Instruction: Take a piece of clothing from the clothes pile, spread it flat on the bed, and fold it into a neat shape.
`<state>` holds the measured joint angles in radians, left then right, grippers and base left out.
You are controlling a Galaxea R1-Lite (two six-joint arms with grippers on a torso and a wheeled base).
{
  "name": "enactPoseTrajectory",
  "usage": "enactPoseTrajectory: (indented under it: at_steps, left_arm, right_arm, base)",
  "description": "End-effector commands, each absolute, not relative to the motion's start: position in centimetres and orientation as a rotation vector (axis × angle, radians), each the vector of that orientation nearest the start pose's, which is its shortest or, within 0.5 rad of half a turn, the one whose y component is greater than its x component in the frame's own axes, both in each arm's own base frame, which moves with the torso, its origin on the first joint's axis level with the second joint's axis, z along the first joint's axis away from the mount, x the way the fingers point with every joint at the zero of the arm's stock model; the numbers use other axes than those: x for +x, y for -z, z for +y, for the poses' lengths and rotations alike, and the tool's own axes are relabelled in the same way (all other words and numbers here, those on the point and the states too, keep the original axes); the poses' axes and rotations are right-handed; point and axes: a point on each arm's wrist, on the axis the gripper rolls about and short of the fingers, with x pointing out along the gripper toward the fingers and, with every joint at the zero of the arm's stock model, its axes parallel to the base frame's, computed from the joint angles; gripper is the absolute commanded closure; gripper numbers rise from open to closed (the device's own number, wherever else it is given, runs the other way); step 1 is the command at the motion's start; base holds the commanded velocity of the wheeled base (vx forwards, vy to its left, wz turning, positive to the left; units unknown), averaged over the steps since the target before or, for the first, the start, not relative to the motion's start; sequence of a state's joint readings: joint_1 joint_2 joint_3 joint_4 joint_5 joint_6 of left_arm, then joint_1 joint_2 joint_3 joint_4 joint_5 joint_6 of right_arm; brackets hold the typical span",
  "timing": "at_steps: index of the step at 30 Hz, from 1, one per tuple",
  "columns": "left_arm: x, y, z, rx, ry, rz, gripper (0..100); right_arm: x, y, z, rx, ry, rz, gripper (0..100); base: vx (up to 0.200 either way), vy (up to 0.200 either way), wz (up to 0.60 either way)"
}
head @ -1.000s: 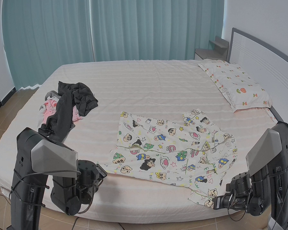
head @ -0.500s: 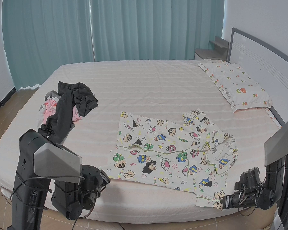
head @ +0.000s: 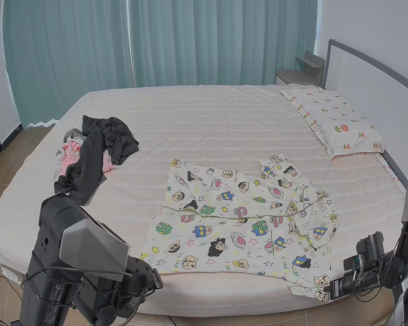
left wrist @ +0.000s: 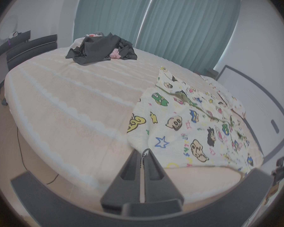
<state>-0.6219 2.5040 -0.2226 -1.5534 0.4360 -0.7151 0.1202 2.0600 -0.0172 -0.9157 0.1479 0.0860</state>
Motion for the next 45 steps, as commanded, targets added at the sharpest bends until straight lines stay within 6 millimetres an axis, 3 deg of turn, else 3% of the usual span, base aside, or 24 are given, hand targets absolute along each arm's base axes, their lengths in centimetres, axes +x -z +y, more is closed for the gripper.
enactPoseTrajectory:
  at_steps: [1, 27, 31, 37, 45]
  left_arm:
    - [20.6, 7.3, -14.7, -0.292, -0.019, 0.681, 100]
    - [16.8, 6.5, -13.5, -0.181, 0.092, 0.843, 100]
    - [17.2, 6.4, -13.7, -0.19, 0.093, 0.823, 100]
    - [19.2, 4.7, -14.3, -0.268, 0.11, 0.708, 100]
    - [22.3, 2.3, -14.3, -0.337, 0.1, 0.57, 100]
  right_arm:
    - [16.3, 1.2, 2.3, 0.073, -0.204, 1.145, 100]
    - [13.5, 0.5, 1.9, -0.067, -0.294, 1.317, 100]
    - [13.7, 0.2, 1.9, -0.066, -0.292, 1.283, 100]
    - [13.8, -2.2, 1.2, 0.008, -0.292, 1.107, 100]
    - [15.9, -5.0, 0.4, 0.076, -0.26, 0.904, 100]
  base:
    - [0.0, 0.0, 0.0]
    - [0.0, 0.0, 0.0]
    - [0.0, 0.0, 0.0]
    - [0.0, 0.0, 0.0]
    - [0.0, 0.0, 0.0]
